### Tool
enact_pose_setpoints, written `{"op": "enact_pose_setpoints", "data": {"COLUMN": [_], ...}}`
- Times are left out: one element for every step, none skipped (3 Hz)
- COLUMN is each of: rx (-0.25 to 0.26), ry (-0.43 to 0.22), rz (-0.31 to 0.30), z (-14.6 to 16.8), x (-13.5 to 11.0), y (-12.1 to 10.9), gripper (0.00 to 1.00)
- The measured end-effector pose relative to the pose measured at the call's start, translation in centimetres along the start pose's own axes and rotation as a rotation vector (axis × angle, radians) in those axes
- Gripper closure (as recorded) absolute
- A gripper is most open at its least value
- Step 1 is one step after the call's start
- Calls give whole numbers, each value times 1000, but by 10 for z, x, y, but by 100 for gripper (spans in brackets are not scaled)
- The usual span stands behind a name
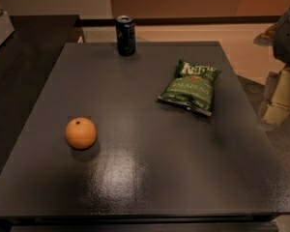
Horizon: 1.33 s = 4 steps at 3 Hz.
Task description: Move green jalapeno chip bag near orange
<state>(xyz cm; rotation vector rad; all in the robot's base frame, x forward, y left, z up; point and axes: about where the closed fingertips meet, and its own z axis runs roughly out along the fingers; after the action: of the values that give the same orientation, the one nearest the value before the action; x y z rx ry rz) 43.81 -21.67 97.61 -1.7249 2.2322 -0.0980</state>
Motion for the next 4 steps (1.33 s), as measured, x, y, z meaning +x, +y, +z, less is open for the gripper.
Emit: {"op": "enact_pose_setpoints", "data": {"rx": [4,14,-1,-27], "ry": [-1,-54,-132,-181], "rz": [1,-2,-9,-8], "z": [0,8,30,53], "x": [0,-9,-24,-36], "y": [-1,-13,-34,-55], "gripper": [0,0,0,0]}}
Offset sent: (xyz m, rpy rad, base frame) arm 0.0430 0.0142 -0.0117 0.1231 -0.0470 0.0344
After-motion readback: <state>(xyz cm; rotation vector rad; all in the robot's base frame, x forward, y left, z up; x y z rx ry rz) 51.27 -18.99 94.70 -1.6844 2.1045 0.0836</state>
